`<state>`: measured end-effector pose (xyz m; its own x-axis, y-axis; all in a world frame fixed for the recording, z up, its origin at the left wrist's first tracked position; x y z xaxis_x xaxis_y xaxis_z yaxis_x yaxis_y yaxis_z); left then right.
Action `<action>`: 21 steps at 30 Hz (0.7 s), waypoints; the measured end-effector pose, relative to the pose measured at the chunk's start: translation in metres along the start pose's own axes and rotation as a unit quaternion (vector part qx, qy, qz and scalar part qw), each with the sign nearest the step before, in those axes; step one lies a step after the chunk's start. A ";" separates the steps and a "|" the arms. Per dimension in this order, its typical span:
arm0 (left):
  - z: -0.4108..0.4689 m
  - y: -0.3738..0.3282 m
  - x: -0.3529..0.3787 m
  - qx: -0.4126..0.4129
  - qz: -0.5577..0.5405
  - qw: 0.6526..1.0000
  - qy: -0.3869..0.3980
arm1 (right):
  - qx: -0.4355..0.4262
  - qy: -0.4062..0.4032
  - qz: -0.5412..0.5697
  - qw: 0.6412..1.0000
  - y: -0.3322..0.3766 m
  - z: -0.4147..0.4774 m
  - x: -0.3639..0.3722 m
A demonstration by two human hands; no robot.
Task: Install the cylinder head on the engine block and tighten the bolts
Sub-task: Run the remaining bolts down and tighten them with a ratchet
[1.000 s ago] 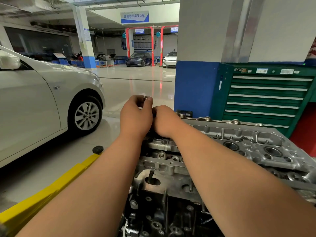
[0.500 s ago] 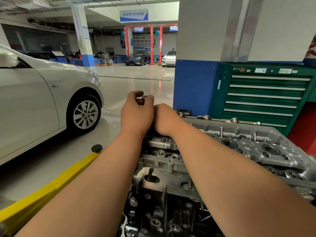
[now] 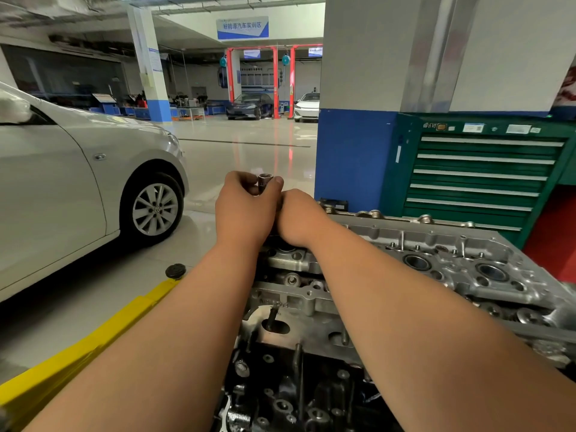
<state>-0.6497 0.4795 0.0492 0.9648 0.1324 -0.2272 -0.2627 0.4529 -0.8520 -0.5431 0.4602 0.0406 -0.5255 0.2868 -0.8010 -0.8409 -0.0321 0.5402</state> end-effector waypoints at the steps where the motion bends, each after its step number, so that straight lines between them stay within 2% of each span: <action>1: 0.000 0.002 0.000 -0.003 0.002 1.000 -0.004 | 0.004 -0.005 0.006 1.000 -0.001 0.001 0.000; 7: -0.002 -0.002 0.001 0.010 0.045 0.998 -0.035 | -0.003 0.010 0.019 1.000 0.002 -0.003 0.000; 11: -0.004 -0.001 0.005 0.008 0.073 0.997 -0.039 | -0.008 0.018 -0.012 1.000 0.001 -0.006 0.000; 14: -0.002 0.007 0.005 -0.046 0.068 0.996 -0.030 | 0.003 -0.001 -0.031 1.000 0.000 -0.003 -0.002; 17: -0.002 0.015 0.002 -0.120 0.070 0.989 -0.056 | 0.020 -0.012 -0.047 0.999 -0.003 0.001 -0.002; 21: -0.008 0.007 0.005 -0.100 0.049 0.990 -0.086 | 0.006 -0.010 -0.065 0.998 -0.002 0.003 -0.001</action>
<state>-0.6464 0.4764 0.0379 0.9142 0.3225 -0.2455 -0.3320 0.2482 -0.9100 -0.5402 0.4623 0.0410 -0.4083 0.3072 -0.8596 -0.9006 0.0177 0.4342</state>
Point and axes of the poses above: each hand's wrist, its own z-axis towards the middle knuckle, its own x-axis out of the palm, y = z × x, the point moved 7 cm from there along z, towards the middle knuckle, and after that the axes turned 3 degrees about z, right-handed, at the moved point
